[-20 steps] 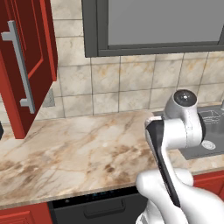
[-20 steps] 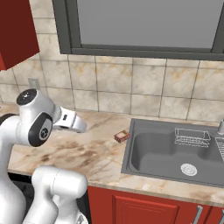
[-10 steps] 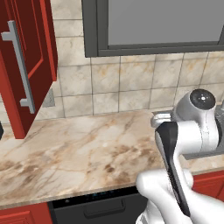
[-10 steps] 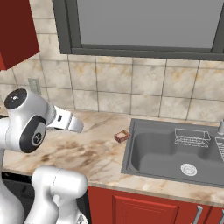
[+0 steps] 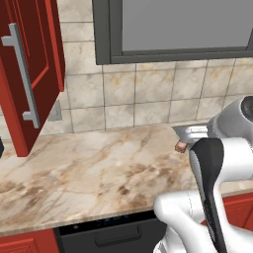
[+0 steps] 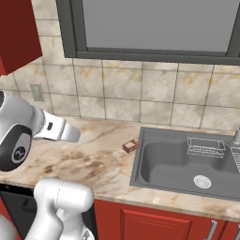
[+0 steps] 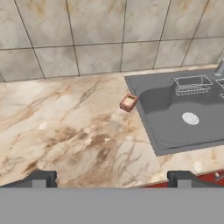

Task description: Locate and retrieve the bar soap and bar soap from the cabinet. Place them next to the sink.

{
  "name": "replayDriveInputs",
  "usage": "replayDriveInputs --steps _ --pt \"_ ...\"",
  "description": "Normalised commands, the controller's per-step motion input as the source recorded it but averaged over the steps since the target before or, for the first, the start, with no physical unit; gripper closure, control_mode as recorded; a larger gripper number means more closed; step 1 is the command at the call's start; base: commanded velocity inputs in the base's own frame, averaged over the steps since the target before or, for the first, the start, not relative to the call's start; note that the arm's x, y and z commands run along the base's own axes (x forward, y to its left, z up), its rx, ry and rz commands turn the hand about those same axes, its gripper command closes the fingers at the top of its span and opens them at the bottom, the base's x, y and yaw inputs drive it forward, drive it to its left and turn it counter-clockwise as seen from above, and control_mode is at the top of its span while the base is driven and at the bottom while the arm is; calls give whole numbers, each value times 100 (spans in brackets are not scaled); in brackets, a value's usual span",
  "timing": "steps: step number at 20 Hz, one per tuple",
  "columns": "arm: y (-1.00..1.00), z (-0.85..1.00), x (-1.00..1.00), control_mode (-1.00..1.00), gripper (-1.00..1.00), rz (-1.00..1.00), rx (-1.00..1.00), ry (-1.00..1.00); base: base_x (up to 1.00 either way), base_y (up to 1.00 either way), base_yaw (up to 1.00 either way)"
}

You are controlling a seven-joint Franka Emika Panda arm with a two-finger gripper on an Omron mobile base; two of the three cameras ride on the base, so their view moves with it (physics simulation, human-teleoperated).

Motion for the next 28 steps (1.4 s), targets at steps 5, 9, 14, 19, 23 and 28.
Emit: replayDriveInputs --steps 5,9,14,19,23,28 --pt "8 5 -27 -100 -100 0 0 -3 0 0 0" --pt "0 0 0 -100 -100 0 0 0 0 0 0" --pt "0 -3 -9 100 -100 0 0 1 -8 0 0" --pt "0 0 0 100 -100 0 0 0 -54 0 -5" --pt "0 0 0 100 -100 0 0 0 -31 12 0" --pt "0 0 0 100 -100 0 0 0 -12 44 0"
